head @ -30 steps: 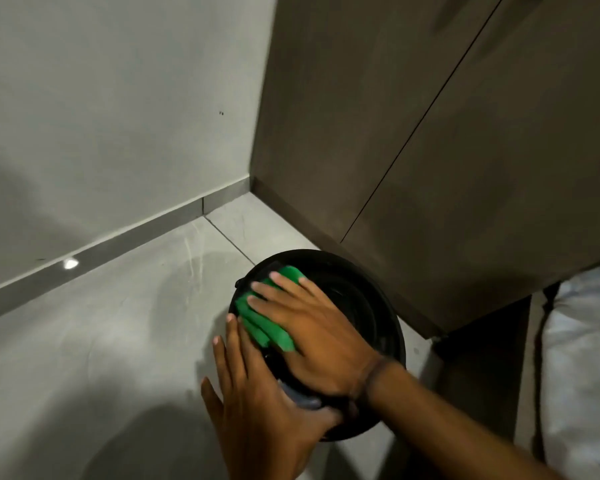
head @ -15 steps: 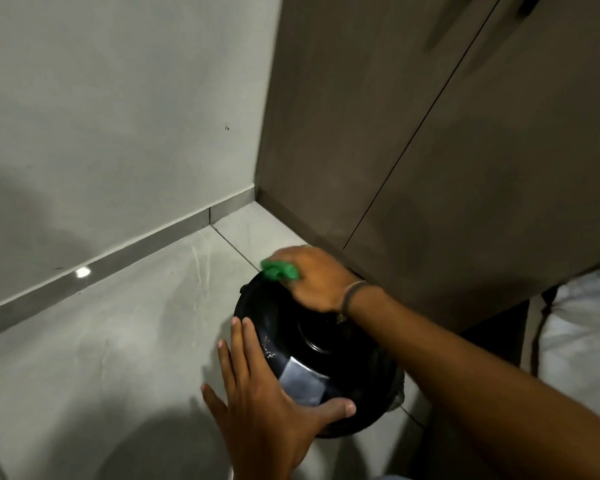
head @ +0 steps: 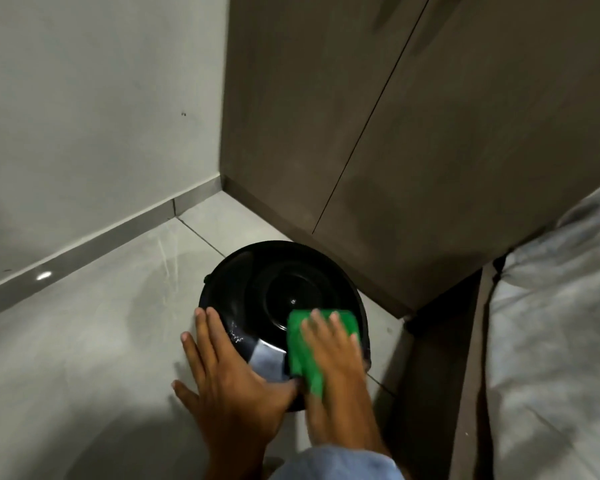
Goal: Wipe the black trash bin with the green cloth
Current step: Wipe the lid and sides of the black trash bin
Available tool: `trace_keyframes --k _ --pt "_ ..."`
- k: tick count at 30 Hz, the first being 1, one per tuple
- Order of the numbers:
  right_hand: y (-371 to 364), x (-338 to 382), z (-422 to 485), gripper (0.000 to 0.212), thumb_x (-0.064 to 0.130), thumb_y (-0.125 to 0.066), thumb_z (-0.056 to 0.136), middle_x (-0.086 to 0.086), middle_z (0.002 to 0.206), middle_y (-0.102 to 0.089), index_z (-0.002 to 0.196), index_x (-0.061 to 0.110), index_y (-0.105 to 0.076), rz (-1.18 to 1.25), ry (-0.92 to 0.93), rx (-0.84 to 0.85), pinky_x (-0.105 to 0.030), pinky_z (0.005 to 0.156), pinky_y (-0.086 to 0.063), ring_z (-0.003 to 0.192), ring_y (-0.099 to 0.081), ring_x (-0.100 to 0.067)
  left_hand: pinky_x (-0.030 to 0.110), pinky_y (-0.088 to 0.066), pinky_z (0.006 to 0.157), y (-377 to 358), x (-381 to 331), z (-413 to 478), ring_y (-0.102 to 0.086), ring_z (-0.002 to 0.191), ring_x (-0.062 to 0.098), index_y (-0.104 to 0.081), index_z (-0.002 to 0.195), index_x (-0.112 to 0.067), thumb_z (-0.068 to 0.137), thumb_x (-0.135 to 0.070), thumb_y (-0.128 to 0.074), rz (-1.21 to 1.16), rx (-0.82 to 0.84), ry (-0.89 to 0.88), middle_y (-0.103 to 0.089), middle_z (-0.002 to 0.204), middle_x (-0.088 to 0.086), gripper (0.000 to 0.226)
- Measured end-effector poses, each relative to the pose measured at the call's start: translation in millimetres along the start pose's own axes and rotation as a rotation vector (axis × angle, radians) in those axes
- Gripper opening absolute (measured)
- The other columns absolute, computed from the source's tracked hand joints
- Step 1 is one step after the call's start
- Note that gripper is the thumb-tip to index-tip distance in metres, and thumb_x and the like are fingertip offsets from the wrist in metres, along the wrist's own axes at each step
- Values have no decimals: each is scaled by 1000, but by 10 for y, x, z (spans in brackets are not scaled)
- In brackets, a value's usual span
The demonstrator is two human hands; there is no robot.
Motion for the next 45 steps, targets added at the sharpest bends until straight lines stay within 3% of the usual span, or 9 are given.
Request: trace_keyframes --k 8,14,20,24,27,30,34,39,45 --pt "312 -105 1347 65 7 -56 99 0 171 -32 159 20 -39 -101 -197 13 -40 132 -12 162 -20 -23 69 -10 128 9 42 18 15 166 23 27 161 -39 12 -110 -52 -15 98 -17 22 177 -13 183" --pt "-123 500 218 70 17 -50 94 12 172 -31 160 33 -37 -14 434 330 -33 132 -2 163 -17 -15 67 2 130 316 142 750 29 160 12 23 161 -47 26 -86 -83 289 317 -323 24 173 -26 176" --pt "349 -141 880 68 -4 -58 92 2 166 -41 155 21 -48 -10 -78 102 -41 132 -14 161 -24 -24 69 25 122 277 -388 1182 46 151 14 23 158 -56 23 -79 -92 705 819 -702 22 175 -22 179" --pt "169 117 819 77 1 -55 90 9 171 -30 161 27 -38 -118 13 129 -39 134 -4 162 -15 -16 75 21 121 343 -928 1332 40 156 21 14 167 -43 33 -62 -103 1018 770 -822 22 178 -8 179" --pt "82 143 384 88 8 -54 89 20 172 -6 165 35 -19 -228 6 152 -37 132 6 163 4 -9 74 7 126 820 -1106 1430 18 165 27 4 170 -31 54 -62 -96 1004 258 -753 11 179 -5 157" --pt "62 95 220 90 15 -55 95 22 171 8 165 36 -4 -256 -121 137 -34 128 15 158 19 -5 54 -21 132 1064 -561 961 -16 166 27 -16 169 -26 86 -62 -74 466 -180 -503 -16 179 2 107" --pt "161 51 199 90 20 -56 95 16 175 5 167 32 -4 -225 -281 100 -37 131 10 159 17 -8 49 -15 133 309 -22 41 4 167 22 8 169 -20 39 -110 -47 22 87 -38 12 180 -1 167" --pt "441 -182 450 76 15 -57 97 6 175 -18 165 25 -22 -197 -408 -5 -42 134 -9 163 -7 -19 57 -6 135 -13 -136 -129 18 165 23 32 160 -22 22 -84 -86 -66 124 189 21 177 -3 192" --pt "405 -302 1200 40 19 -58 96 -2 142 -64 135 22 -60 -229 -395 -5 -48 122 -36 141 -52 -29 65 -3 131 -150 -76 -92 18 165 23 36 156 -34 2 -87 -79 -101 208 219 18 176 -9 200"
Point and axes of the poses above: each hand's wrist, its own z-axis towards the middle knuckle, its own y-axis out of the back of the hand, x = y × z, the point moved 7 cm from there along z, towards the middle knuckle
